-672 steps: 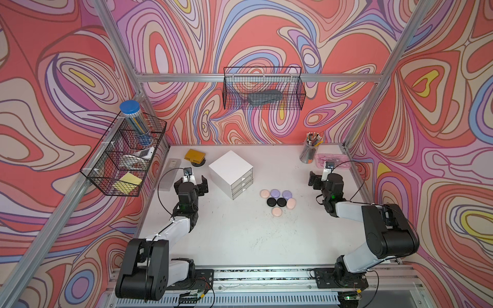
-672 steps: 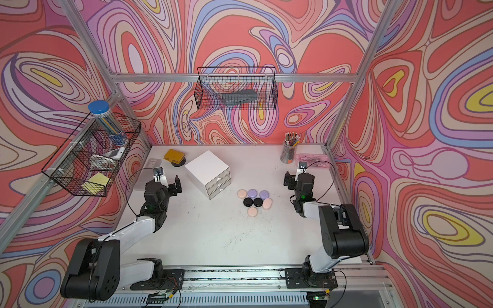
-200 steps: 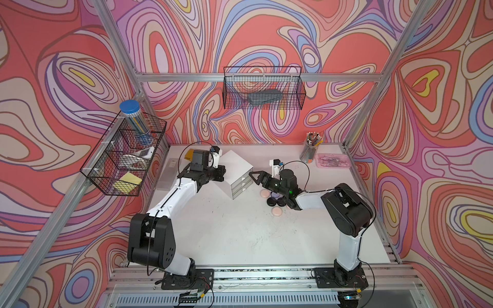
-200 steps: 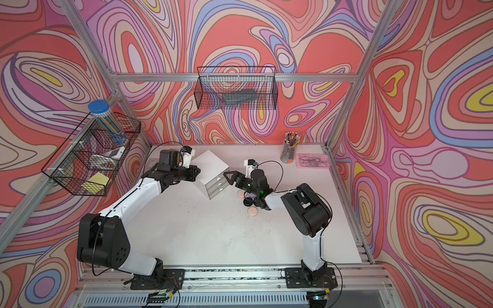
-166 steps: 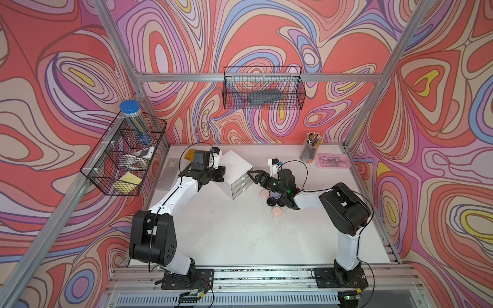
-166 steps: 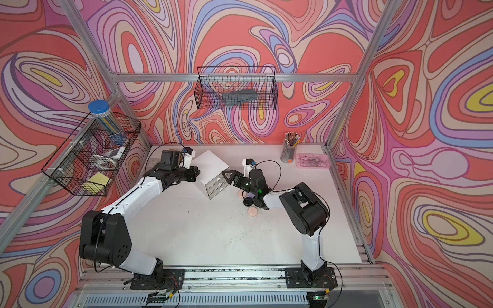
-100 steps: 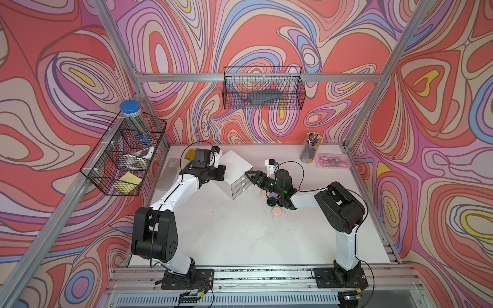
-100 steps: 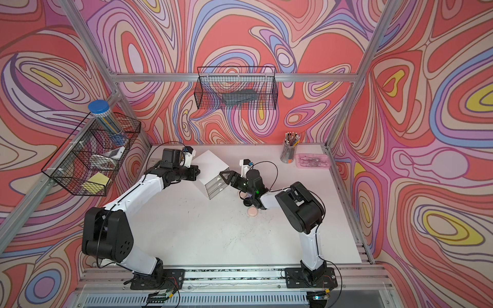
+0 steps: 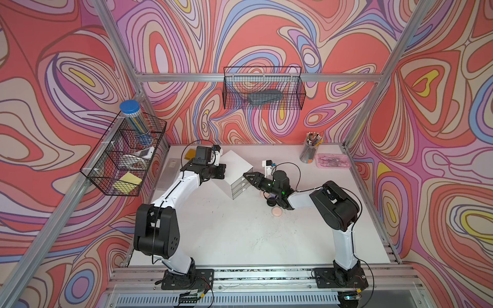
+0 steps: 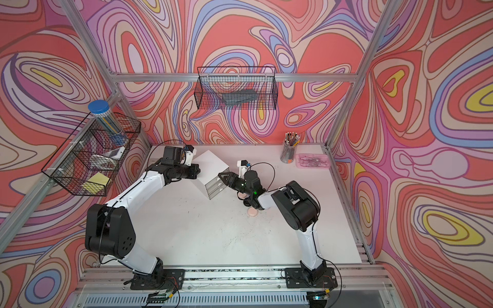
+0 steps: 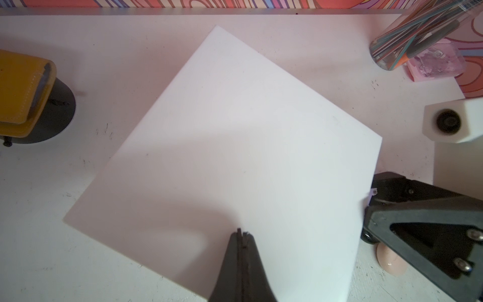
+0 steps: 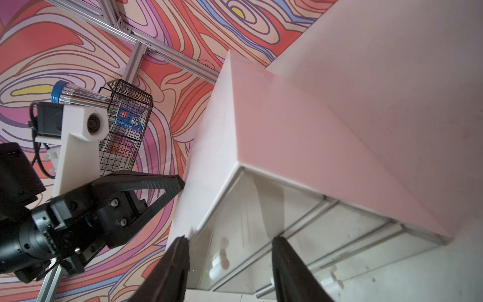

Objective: Put the bluetooth earphones in the drawer according to color
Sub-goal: Open the drawer in the storage box.

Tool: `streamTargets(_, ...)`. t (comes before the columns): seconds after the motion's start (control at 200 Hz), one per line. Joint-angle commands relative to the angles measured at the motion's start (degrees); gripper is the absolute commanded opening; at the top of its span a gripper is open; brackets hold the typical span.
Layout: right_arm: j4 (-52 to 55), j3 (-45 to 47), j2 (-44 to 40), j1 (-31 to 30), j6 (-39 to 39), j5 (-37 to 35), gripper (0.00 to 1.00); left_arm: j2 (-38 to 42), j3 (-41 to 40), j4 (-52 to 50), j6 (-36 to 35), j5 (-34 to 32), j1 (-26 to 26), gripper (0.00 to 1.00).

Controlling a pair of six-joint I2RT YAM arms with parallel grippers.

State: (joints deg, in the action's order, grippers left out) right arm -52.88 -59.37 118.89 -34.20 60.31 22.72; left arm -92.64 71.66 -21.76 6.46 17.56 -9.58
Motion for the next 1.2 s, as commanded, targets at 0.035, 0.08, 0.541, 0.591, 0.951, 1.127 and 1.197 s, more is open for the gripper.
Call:
streamTargets(0.035, -1.2, -1.2, 1.7, -0.7, 0.7, 0.6, 0.52, -1.6, 0.7, -4.2, 0.1, -1.0, -0.2, 0.0)
streamTargets(0.08, -1.4, -1.3, 1.7, -0.8, 0.7, 0.6, 0.49, -1.6, 0.7, -4.2, 0.1, -1.0, -0.2, 0.0)
streamTargets(0.541, -8.6, 1.8, 3.8, -1.4, 5.0, -0.2, 0.46, -1.9, 0.8, -4.4, 0.0, -1.0, -0.2, 0.0)
streamTargets(0.591, -9.5, 2.5, 3.6, -1.4, 5.1, -0.6, 0.46, -2.0, 0.8, -4.5, 0.0, -1.0, -0.1, 0.0)
streamTargets(0.951, -12.9, 3.6, 4.1, -1.4, 6.2, -1.6, 0.46, -2.3, 0.9, -4.8, -0.1, -0.7, -0.3, 0.0)
streamTargets(1.127, -12.2, 2.8, 4.3, -1.6, 6.6, -1.5, 0.45, -2.4, 0.9, -4.8, -0.2, -0.9, -0.5, 0.0)
streamTargets(1.197, -12.9, 2.9, 4.7, -1.6, 7.1, -1.5, 0.45, -2.5, 0.9, -4.9, -0.2, -0.9, -0.7, 0.0)
